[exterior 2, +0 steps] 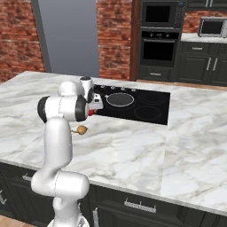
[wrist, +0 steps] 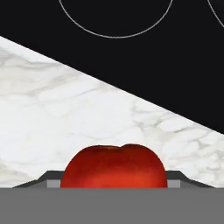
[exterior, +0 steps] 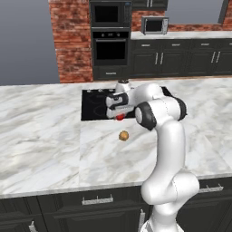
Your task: Place the pan on the center burner on the stove. Then place the tomato and the onion in the pan and turn on the center burner.
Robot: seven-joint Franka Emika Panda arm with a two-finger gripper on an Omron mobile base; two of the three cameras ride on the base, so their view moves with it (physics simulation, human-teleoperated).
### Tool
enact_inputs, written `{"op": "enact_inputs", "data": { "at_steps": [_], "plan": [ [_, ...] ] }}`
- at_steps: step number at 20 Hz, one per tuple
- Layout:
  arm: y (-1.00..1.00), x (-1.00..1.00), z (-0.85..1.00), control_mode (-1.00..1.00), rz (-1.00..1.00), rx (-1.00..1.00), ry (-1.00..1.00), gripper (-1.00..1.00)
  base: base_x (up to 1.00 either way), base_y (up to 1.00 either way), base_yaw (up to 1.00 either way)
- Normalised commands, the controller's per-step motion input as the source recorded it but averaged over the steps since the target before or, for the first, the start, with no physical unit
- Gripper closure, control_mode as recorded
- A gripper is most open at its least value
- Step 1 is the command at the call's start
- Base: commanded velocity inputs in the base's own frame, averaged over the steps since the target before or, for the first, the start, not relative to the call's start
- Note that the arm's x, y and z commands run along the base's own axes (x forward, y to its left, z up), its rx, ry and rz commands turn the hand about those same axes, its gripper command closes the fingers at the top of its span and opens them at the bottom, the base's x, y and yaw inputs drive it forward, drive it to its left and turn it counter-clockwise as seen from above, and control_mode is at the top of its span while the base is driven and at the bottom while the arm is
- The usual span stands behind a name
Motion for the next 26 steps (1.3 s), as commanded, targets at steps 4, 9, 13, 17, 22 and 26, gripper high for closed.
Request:
{"op": "enact_inputs", "data": {
  "at_steps": [4,9,13,17,22,26],
  "plan": [
    [-0.07,-0.84,0.88,-1.0,-0.09,0.01,-0.27,1.0,0.0,0.0,0.0],
    [-0.1,-0.94,0.9,-1.0,-0.09,0.03,-0.27,1.0,0.0,0.0,0.0],
    [-0.17,-0.84,1.0,-1.0,-0.09,0.08,-0.17,1.0,0.0,0.0,0.0],
    [-0.13,-0.67,1.0,-1.0,-0.08,0.1,-0.05,1.0,0.0,0.0,0.0],
    [-0.16,-0.74,0.98,-1.0,-0.08,0.12,0.03,1.0,0.0,0.0,0.0],
    [-0.1,-0.92,0.57,-1.0,-0.13,0.12,0.21,1.0,0.0,0.0,0.0]
  ]
}}
